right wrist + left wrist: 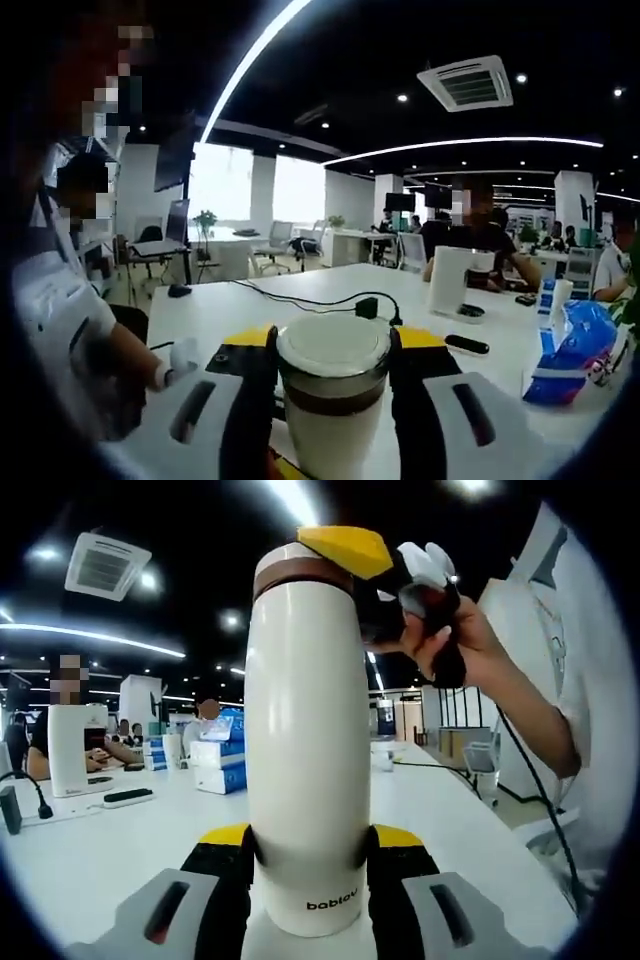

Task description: Grasp the water cup twist off the cup lid place the cup lid on the table

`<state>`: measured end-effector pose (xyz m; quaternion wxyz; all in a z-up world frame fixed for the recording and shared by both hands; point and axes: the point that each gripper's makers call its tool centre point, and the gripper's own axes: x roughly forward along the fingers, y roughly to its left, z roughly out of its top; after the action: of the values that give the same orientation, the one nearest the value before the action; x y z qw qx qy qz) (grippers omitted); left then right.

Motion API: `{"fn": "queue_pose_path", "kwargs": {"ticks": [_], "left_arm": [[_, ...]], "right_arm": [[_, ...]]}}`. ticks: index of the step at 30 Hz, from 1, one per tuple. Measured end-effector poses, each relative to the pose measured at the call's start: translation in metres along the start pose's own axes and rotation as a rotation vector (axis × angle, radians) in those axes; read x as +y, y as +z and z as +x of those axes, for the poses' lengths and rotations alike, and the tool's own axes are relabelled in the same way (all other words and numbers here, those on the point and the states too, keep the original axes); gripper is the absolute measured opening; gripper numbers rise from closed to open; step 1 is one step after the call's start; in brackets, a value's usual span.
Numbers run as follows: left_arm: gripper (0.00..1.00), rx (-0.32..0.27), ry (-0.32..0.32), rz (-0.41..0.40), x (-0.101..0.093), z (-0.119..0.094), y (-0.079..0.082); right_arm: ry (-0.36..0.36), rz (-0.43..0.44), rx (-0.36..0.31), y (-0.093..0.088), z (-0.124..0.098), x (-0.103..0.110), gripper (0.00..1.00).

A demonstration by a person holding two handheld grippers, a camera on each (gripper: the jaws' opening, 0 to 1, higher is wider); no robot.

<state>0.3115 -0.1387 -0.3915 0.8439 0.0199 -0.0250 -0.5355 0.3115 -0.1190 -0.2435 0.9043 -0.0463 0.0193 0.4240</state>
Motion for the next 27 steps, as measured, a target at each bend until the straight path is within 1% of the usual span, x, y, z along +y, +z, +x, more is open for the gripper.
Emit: {"fn": "queue_pose_path", "kwargs": {"ticks": [3, 11, 19, 27], "left_arm": [[0.46, 0.0, 0.0, 0.0, -0.0001, -0.0002, 0.0], [0.46, 0.0, 0.001, -0.001, -0.0004, -0.0003, -0.0001], [0.46, 0.0, 0.002, -0.003, -0.001, -0.0007, 0.0001], [0.46, -0.001, 0.001, -0.007, -0.001, -0.001, 0.0]], "right_arm": [[0.046, -0.019, -0.001, 0.0001, -0.0006, 0.0019, 0.46], [0.182, -0.028, -0.008, 0.0004, -0.0003, 0.0043, 0.46], [0.334, -0.044, -0.039, 0.0017, 0.0006, 0.0083, 0.46], [0.425, -0.037, -0.065, 0.0021, 0.0003, 0.01, 0.46]]}}
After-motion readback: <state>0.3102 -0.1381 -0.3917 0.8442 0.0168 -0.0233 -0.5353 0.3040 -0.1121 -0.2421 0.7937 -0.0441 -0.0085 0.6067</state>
